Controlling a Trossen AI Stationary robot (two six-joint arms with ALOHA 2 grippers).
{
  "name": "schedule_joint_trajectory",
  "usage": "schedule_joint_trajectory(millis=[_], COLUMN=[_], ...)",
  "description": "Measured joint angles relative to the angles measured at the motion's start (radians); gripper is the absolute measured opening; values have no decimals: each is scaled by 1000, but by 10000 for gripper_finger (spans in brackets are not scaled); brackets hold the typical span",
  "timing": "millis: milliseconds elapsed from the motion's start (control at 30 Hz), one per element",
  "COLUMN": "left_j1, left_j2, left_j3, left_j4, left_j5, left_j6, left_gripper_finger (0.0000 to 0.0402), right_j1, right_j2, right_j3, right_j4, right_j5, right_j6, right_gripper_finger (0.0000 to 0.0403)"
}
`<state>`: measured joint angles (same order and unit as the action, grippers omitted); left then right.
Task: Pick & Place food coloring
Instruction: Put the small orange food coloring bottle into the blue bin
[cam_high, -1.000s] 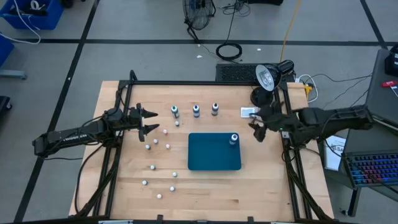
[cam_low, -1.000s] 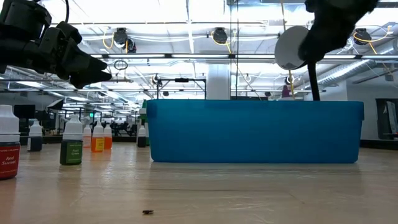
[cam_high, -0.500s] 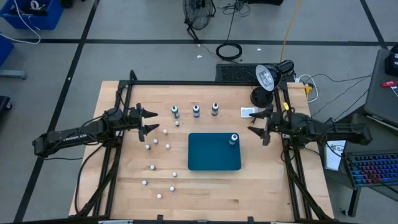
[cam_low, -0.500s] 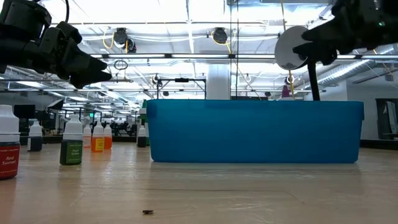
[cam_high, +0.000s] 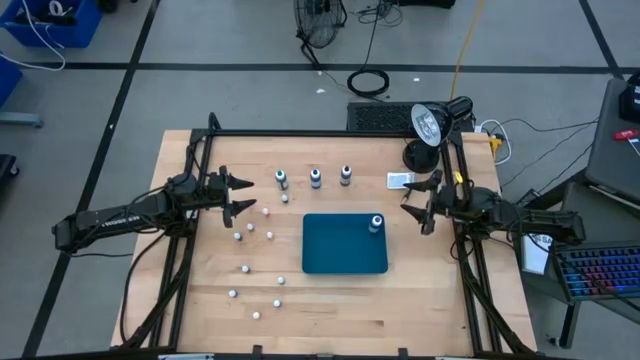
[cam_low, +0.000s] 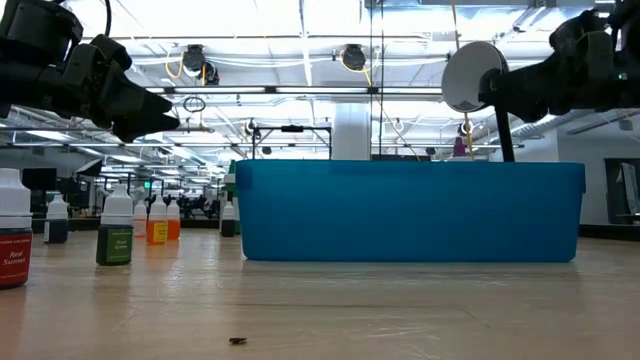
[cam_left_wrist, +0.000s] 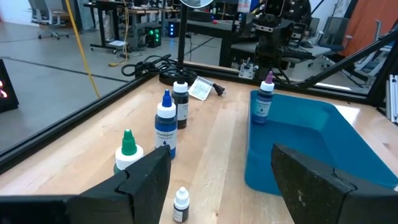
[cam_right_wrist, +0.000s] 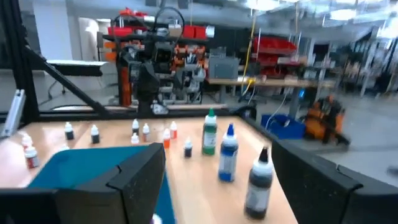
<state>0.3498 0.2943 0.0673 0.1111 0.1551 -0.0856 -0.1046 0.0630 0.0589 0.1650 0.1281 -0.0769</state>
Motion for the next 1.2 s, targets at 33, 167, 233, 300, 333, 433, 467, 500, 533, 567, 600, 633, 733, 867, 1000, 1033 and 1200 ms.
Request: schedule_joint_trajectory(millis=[33, 167, 233, 300, 333, 433, 467, 500, 533, 567, 600, 633, 733, 867, 1000, 1033, 1200], left_j1=[0, 0, 0, 0, 0, 0, 0, 0, 0, 0, 1, 1, -7, -9, -9, -9, -10], left_j2=[0, -1, 0, 0, 0, 0, 0, 0, 0, 0, 4, 17, 83, 249, 446, 496, 727], left_j3=[0, 0, 0, 0, 0, 0, 0, 0, 0, 3, 14, 37, 125, 253, 359, 383, 489], left_j4=[13, 75, 86, 78, 69, 53, 38, 24, 18, 7, -31, -93, -354, -588, -690, -715, -807], left_j5=[0, 0, 1, 1, -5, -74, -101, -128, -154, -174, -175, -163, -168, -217, -197, -197, -188], left_j6=[-6, -57, -84, -98, -93, -81, -93, -121, -160, -204, -224, -226, -255, -374, -425, -434, -418], left_gripper_finger=[274, 274, 274, 274, 274, 274, 274, 274, 274, 274, 273, 273, 273, 273, 273, 273, 273], right_j1=[0, 0, 0, 0, 0, 0, 0, 0, 0, 0, 0, 0, 0, 0, 0, 0, 0], right_j2=[-1, 4, 2, 4, 4, 4, 4, 4, 4, 4, 4, 4, 4, 4, 4, 4, 4], right_j3=[-7, -34, -39, -40, -40, -41, -41, -41, -42, -42, -42, -42, -42, -43, -43, -43, -43], right_j4=[2, -23, -22, -44, -41, -32, -37, -36, -33, -34, -35, -34, -34, -34, -35, -34, -34], right_j5=[0, 0, 0, 0, 1, 1, 0, 1, 1, 1, 1, 1, 1, 1, 1, 1, 1], right_j6=[-25, -45, -37, -41, -40, -40, -40, -40, -40, -40, -40, -40, -40, -40, -40, -40, -40], right_gripper_finger=[281, 283, 283, 281, 280, 279, 280, 281, 281, 282, 283, 283, 283, 283, 281, 281, 283])
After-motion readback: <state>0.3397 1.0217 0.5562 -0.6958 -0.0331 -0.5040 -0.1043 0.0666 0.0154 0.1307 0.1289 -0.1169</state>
